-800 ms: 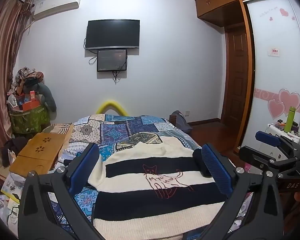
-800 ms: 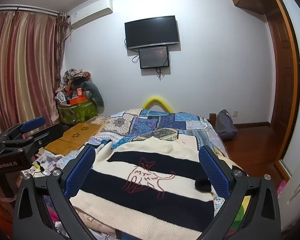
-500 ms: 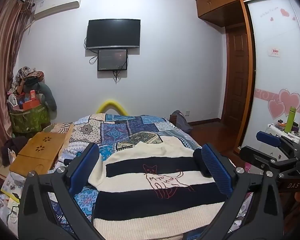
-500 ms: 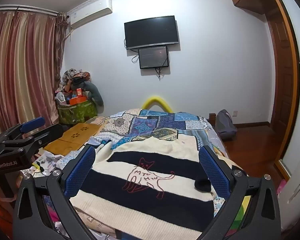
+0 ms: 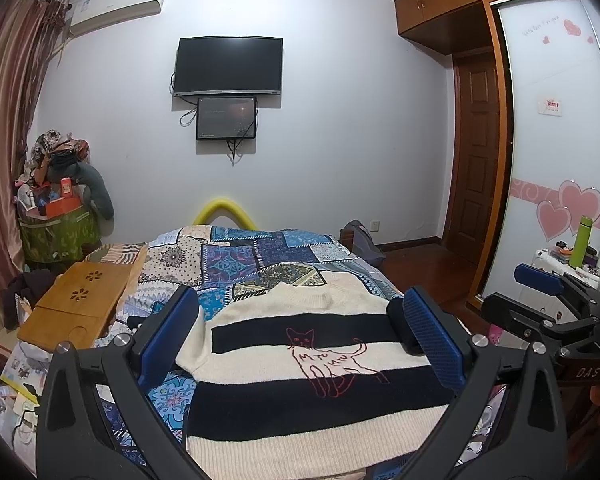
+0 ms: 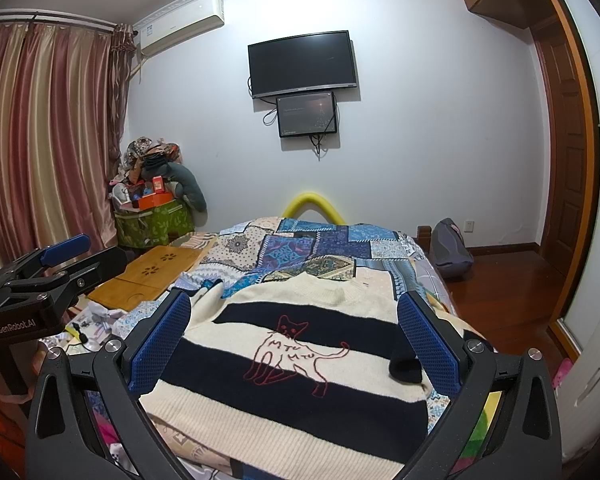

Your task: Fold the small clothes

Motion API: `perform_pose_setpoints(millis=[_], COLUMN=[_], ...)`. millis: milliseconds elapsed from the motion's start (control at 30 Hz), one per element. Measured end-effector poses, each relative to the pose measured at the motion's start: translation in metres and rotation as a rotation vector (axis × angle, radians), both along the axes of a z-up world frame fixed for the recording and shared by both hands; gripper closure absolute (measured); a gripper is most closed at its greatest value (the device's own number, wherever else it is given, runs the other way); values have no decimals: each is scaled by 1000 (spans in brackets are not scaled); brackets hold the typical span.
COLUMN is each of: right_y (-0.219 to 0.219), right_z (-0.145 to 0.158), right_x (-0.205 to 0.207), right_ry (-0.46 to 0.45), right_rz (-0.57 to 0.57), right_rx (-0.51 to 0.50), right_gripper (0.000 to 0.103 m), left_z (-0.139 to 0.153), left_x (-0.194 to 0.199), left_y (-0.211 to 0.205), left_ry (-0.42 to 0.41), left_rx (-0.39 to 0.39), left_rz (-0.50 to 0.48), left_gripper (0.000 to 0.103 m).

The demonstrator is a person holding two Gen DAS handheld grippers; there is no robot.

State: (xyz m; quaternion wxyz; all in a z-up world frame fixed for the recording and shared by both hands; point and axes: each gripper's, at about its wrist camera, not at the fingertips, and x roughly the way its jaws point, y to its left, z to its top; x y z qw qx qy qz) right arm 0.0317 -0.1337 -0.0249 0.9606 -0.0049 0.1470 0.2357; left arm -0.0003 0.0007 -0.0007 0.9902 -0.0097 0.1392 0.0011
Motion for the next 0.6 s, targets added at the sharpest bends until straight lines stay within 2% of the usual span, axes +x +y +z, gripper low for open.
perform_pose_setpoints(millis=[500, 600], right_y=[-1, 0], right_z=[-1, -1], right_x=[0, 2], right_ry=[5, 9], right_rz=[-1, -1], right_rx=[-5, -7], right_gripper=[0, 0], left_z=[0, -19], left_x=[0, 13], left_y=[0, 5], left_ry=[1, 4], left_rx=[-2, -3], left_rz=[1, 1], left_gripper=[0, 0])
